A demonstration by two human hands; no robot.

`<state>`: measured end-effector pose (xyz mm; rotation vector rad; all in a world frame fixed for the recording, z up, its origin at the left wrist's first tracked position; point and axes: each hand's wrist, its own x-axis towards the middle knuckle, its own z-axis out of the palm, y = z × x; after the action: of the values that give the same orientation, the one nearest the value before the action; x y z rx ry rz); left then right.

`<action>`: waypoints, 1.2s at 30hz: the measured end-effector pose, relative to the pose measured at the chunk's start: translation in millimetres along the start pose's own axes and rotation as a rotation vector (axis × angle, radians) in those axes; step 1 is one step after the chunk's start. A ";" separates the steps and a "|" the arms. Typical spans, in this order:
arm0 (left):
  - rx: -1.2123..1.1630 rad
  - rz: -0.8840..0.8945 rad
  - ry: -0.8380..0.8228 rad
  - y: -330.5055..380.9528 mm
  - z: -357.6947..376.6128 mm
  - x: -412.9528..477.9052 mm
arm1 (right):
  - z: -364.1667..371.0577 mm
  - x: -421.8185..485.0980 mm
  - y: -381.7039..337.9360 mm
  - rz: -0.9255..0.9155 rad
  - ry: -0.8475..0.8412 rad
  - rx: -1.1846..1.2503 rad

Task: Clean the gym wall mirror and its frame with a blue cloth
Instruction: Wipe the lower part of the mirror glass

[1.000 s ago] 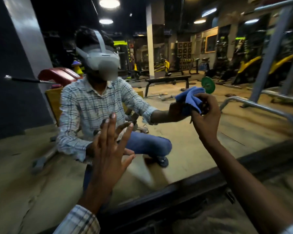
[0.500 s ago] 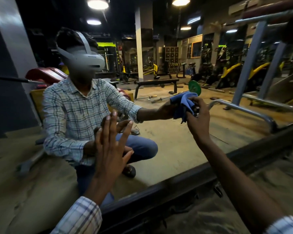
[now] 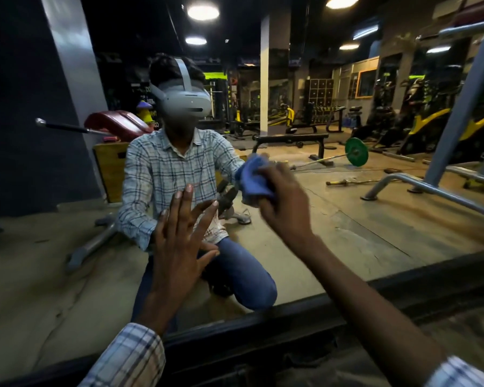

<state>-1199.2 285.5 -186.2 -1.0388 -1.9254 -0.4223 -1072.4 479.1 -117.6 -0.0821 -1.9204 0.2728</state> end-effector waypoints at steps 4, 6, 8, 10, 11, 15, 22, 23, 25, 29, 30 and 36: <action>0.015 -0.011 -0.019 1.8 -0.4 -0.7 | -13.1 4.3 37.6 0.495 0.523 0.057; 0.021 -0.005 -0.031 1.6 -0.6 -1.3 | 9.6 -21.5 22.1 0.302 0.315 0.094; 0.028 0.003 -0.026 1.2 -0.8 -1.3 | 20.5 -51.5 11.9 -0.012 -0.066 0.063; 0.033 0.004 -0.028 2.5 -2.1 -2.3 | 11.2 -65.2 28.4 -0.134 -0.174 -0.001; 0.031 0.003 -0.020 3.4 -2.3 -2.5 | 5.4 -68.2 40.8 -0.061 -0.088 -0.005; 0.009 -0.007 -0.010 5.3 -2.6 -2.7 | 14.3 -91.8 56.2 0.551 0.461 0.194; 0.022 0.012 -0.017 4.7 -2.8 -3.7 | 34.0 -161.0 60.8 -0.075 -0.224 -0.004; 0.015 0.014 -0.008 4.4 -1.9 -3.5 | 29.0 -164.4 70.8 0.106 -0.065 0.050; 0.013 0.017 -0.005 3.9 -0.6 -3.6 | 25.2 -166.2 87.0 0.612 0.354 0.172; 0.015 0.001 -0.013 5.5 -1.6 -5.1 | 44.2 -162.1 63.9 0.778 0.454 0.283; 0.022 0.002 -0.021 5.6 -2.9 -4.7 | 47.6 -165.9 53.2 0.532 0.260 0.240; 0.028 0.040 -0.059 -5.7 -15.2 -7.4 | 16.3 -129.2 75.1 0.504 0.400 0.156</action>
<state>-1193.7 268.8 -183.3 -1.0806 -1.9541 -0.3442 -1046.6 525.3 -258.4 -0.4838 -1.4517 0.6884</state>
